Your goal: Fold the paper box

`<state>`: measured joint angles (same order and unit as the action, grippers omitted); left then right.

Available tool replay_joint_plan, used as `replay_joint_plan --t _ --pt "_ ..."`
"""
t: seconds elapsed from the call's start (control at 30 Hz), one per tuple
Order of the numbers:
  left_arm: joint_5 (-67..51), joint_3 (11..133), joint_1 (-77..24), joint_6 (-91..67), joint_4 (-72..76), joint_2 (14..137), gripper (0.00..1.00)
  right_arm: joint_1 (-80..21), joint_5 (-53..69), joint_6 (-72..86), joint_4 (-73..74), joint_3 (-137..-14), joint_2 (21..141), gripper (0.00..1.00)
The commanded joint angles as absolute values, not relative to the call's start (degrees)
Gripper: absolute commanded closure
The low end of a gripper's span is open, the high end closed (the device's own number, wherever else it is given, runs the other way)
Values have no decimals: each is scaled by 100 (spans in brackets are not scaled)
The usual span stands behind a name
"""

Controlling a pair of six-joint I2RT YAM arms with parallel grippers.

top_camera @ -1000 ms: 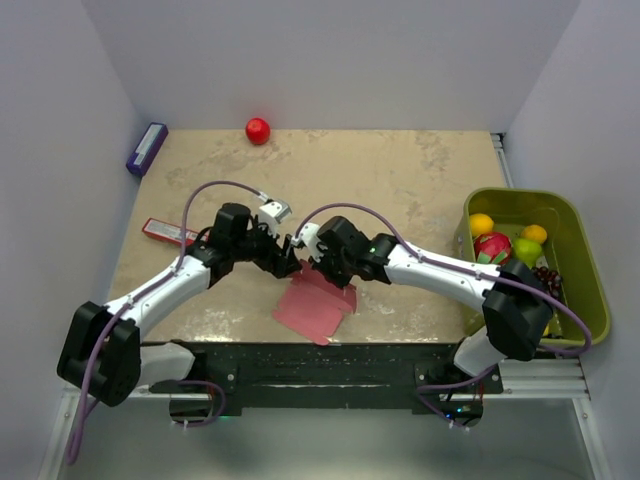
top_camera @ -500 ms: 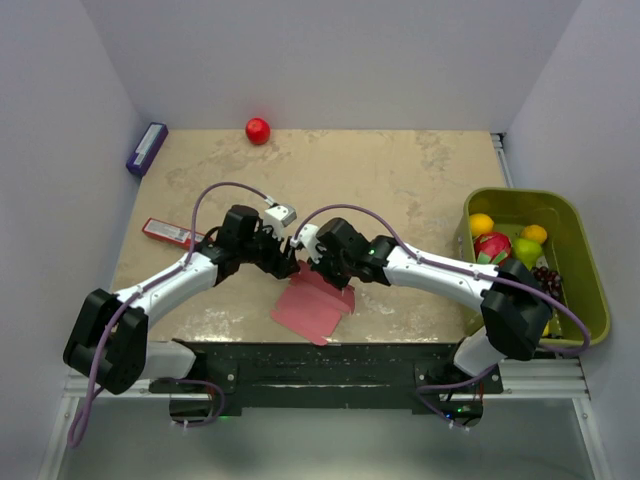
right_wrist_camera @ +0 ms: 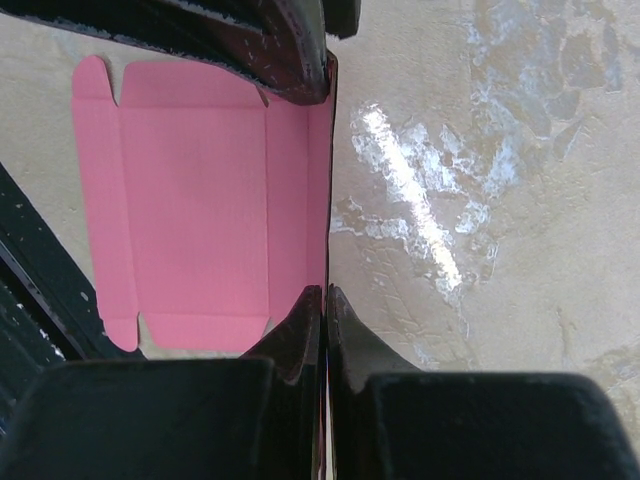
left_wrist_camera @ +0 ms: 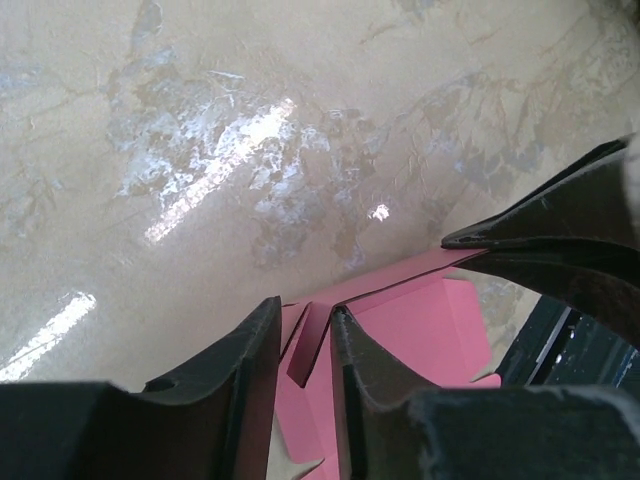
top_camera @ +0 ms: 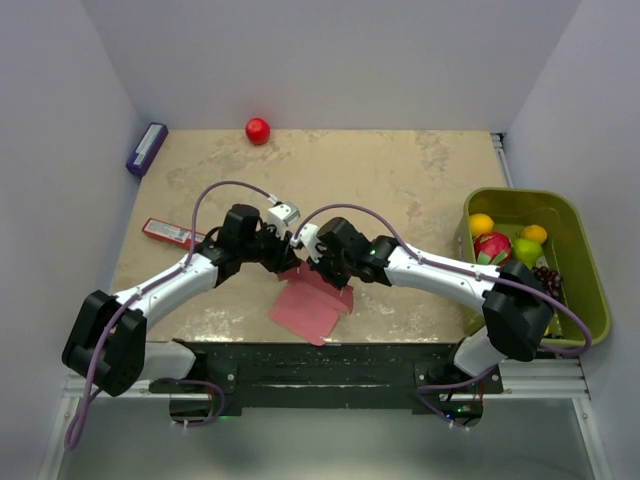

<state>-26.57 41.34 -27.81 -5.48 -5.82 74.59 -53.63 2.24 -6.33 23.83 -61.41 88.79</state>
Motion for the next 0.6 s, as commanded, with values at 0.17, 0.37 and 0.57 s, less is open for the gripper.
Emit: replay_joint_plan --t 0.17,0.37,0.57 --pt "-2681 4017 -2944 -492 -386 7427 98 -5396 -263 -317 2180 -6108 8544 72" --pt "-1935 3982 -3155 -527 -589 7295 100 -5361 -1167 622 2258 -6117 7903 24" --pt "-572 3946 -3190 -1422 -510 6830 100 -5353 -1346 2880 2304 -6118 7076 22"
